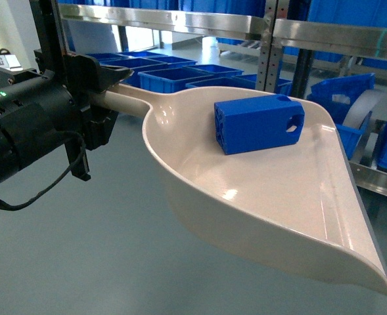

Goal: Place part in tray to right shelf

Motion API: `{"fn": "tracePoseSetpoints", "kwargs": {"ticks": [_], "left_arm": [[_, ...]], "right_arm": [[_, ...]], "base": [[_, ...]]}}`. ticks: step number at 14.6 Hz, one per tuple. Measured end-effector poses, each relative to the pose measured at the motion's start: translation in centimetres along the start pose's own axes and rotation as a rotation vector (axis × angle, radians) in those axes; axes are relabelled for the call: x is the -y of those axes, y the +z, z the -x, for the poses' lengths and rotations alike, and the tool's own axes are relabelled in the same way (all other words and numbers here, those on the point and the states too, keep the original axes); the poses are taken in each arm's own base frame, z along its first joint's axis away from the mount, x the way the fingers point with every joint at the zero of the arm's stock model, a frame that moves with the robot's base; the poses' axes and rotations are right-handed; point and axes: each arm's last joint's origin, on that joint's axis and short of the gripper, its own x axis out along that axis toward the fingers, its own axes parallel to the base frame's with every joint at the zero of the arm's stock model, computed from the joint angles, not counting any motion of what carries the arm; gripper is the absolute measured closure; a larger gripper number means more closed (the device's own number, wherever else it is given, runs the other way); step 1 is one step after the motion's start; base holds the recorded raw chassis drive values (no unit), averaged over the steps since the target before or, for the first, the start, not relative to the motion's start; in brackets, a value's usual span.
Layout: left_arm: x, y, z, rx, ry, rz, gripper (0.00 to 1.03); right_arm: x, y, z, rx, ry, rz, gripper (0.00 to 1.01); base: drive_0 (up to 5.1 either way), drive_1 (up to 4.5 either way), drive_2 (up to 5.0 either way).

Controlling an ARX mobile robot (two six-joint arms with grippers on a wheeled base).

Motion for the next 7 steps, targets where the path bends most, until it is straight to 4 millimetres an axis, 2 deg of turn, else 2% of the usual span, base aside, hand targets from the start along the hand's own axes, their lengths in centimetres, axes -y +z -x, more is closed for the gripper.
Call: {"fn": "tracePoseSetpoints", "kwargs": {"ticks": [7], "left_arm": [[0.0,0.01,0.0,0.001,0.0,0.0,0.91]], "right_arm": [[0.0,0.0,0.0,0.0,0.0,0.0,0.03]], "base": [[-1.6,-1.64,-1.6]]}}
